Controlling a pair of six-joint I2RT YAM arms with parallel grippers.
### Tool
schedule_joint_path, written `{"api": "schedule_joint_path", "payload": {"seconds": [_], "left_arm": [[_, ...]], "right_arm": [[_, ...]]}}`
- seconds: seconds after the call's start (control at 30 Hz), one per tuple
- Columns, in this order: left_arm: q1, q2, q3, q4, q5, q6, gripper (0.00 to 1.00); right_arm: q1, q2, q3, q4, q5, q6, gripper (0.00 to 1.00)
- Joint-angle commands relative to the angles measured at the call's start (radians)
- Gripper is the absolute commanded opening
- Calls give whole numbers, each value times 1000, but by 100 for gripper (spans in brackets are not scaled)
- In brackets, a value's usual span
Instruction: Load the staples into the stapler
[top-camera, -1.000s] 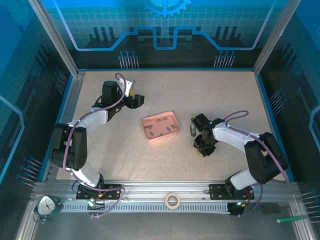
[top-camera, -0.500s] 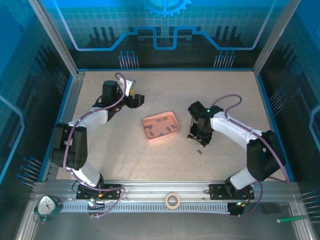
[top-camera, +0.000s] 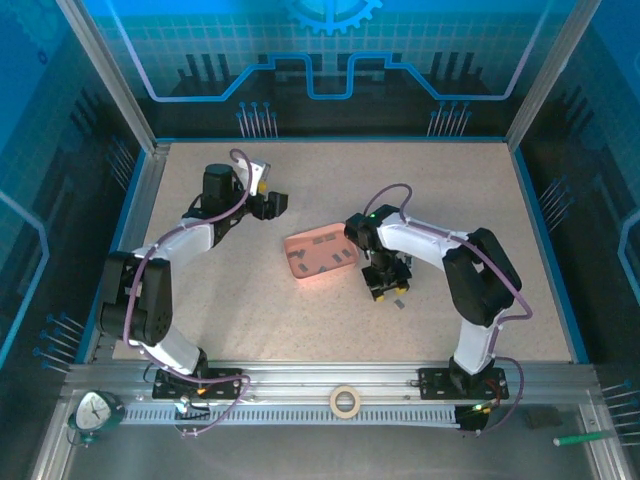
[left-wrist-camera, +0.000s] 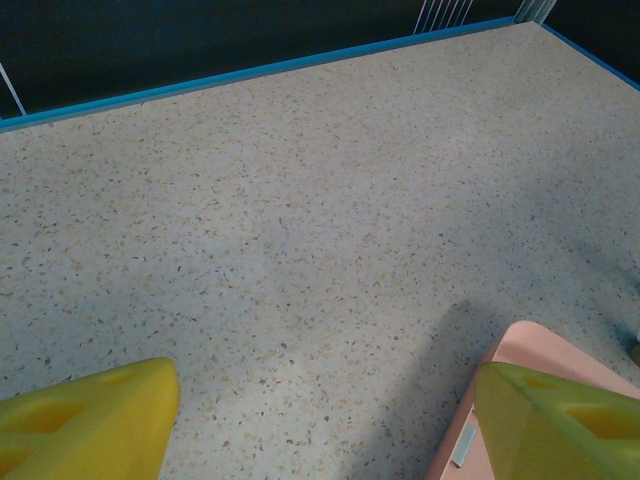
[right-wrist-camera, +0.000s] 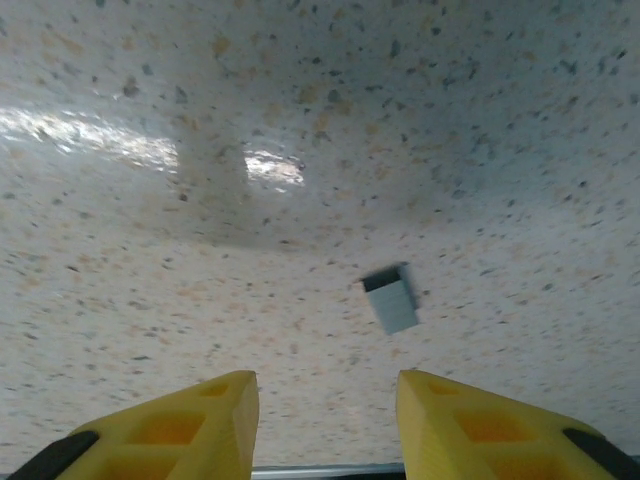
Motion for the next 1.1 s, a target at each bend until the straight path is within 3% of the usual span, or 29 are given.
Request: {"api": "schedule_joint_path", "payload": {"seconds": [0.0,1.07], "left_arm": [[-3,-34,-11,-3,19,33,79],[-14,-68,-4,-13,44,13,79]], "right_arm": [[-4,2,-10,-39,60,-114,40],[-44,43,-155,162,55,-159,30]]}}
